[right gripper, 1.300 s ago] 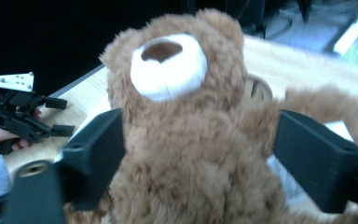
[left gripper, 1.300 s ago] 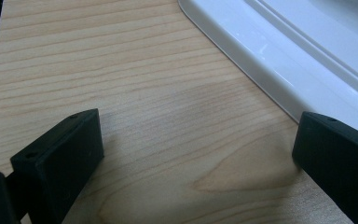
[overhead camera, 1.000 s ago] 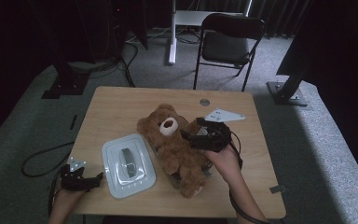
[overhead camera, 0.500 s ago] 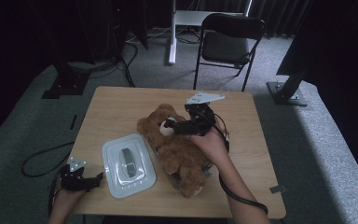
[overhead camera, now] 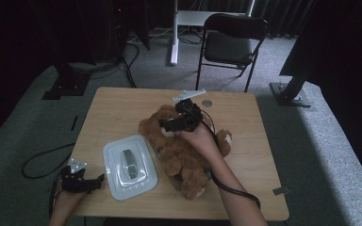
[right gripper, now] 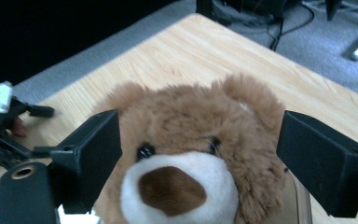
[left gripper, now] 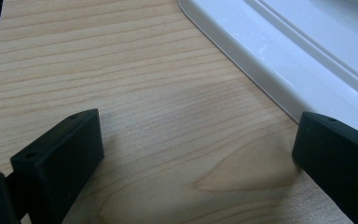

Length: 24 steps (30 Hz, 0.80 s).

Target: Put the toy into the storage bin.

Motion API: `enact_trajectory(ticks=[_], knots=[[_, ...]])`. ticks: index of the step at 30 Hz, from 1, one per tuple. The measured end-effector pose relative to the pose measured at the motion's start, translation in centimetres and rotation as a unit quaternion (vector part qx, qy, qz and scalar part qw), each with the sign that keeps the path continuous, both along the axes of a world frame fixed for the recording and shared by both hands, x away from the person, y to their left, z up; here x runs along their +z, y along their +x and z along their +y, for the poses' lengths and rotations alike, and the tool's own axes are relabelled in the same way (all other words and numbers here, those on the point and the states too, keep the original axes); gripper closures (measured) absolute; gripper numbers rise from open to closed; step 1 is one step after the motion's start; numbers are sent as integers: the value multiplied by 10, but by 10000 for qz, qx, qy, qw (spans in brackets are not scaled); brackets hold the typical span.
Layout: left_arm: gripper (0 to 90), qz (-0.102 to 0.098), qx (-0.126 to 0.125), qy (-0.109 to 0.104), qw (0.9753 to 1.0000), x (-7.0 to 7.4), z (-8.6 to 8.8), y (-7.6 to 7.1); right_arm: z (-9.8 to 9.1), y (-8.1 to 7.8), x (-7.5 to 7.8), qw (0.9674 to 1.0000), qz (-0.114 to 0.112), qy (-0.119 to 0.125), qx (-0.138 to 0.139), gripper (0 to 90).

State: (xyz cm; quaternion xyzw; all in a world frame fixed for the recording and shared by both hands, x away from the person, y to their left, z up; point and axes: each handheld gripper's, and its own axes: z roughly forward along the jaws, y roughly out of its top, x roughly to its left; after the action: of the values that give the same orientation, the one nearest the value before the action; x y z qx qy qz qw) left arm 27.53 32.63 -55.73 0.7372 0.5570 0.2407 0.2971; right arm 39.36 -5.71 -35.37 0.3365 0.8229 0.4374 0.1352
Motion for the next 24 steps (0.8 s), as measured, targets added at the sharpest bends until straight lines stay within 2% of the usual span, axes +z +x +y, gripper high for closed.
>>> enact_trajectory(ticks=[5, 7, 9, 14, 18, 24], knots=[[25, -1, 1, 0, 10000, 0, 0, 0, 3, 5, -16, 9995, 240, -199, 81, 131], [25, -1, 1, 0, 10000, 0, 0, 0, 1, 6, -22, 9991, 394, -127, 124, 131], [25, -2, 2, -1, 10000, 0, 0, 0, 0, 5, -24, 9990, 416, -110, 126, 139], [25, -1, 1, 0, 10000, 0, 0, 0, 2, 2, -28, 9986, 428, -240, 215, 150], [25, -2, 1, -3, 10000, 0, 0, 0, -2, 2, -34, 9984, 486, -206, 214, 164], [25, 3, -4, 7, 10000, 0, 0, 0, -3, 0, -48, 9970, 707, -289, 161, 174]])
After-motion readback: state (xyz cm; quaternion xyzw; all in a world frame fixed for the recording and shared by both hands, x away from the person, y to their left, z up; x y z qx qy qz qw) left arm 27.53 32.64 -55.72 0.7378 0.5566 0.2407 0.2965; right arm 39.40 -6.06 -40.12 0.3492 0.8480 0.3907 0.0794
